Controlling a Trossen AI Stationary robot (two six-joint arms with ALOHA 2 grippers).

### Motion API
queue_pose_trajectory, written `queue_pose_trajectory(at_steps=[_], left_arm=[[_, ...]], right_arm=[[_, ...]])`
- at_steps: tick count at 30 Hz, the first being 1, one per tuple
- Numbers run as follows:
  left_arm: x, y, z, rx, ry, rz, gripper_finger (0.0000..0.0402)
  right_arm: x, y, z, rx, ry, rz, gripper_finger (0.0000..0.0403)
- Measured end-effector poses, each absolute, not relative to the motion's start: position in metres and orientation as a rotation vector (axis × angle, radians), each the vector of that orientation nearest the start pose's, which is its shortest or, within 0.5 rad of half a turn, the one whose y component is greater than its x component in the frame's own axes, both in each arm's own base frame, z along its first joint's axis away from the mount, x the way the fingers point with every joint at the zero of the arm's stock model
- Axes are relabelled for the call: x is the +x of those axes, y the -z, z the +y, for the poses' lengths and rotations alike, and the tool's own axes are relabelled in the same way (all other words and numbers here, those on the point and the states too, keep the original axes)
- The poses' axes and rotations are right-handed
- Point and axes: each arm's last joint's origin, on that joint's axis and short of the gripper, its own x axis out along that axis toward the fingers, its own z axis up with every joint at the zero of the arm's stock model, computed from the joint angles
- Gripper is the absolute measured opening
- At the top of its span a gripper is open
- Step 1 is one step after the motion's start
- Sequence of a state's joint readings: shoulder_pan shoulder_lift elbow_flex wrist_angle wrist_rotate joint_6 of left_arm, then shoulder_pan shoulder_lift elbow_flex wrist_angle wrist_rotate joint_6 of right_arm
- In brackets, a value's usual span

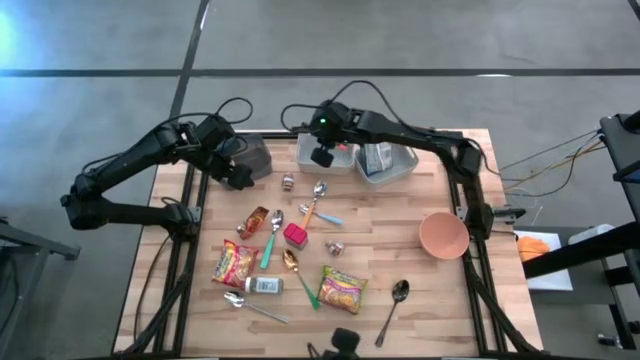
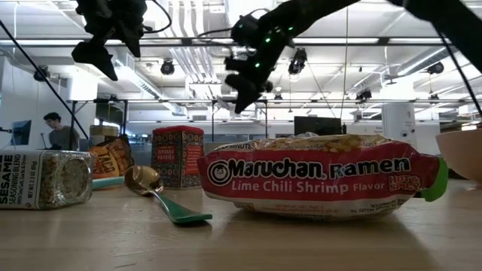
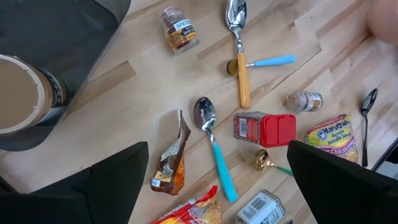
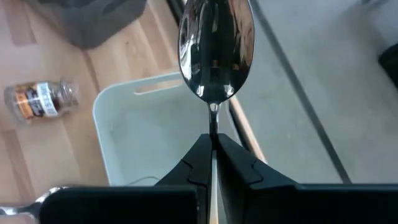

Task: Pick & Place Food Item
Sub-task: Put the white and orange spoon into the left gray bin

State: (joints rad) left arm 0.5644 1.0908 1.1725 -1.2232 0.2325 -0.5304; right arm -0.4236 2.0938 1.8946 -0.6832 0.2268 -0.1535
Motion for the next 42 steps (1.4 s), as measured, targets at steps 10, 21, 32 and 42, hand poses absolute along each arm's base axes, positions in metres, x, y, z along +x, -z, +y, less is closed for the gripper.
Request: queue_pose_trajectory(at_steps=[10,21,32,42], left_arm=[[0.153,-0.33,0.089,-0.918,-0.579,0.972,0.0387],[0.153,-0.33,0.089,-0.918,-0.578,0.972,0.0387],[0.153,-0.33,0.089,-0.918,-0.578,0.971,0.0387],[0.153,-0.33,0.089,-0.918,-0.578,0.971,0.0387]], right_arm=[[0.445,-0.232,-0.206,-0.062,0.417,1.13,0.0011],[0.441,-0.215,-0.211,0.047,0.347,1.193,0.0011],[0.437,-0.199,-0.211,0.104,0.371,1.227,0.0011],[0.436,-0.193,-0.209,0.075,0.278,1.235,0.0011]])
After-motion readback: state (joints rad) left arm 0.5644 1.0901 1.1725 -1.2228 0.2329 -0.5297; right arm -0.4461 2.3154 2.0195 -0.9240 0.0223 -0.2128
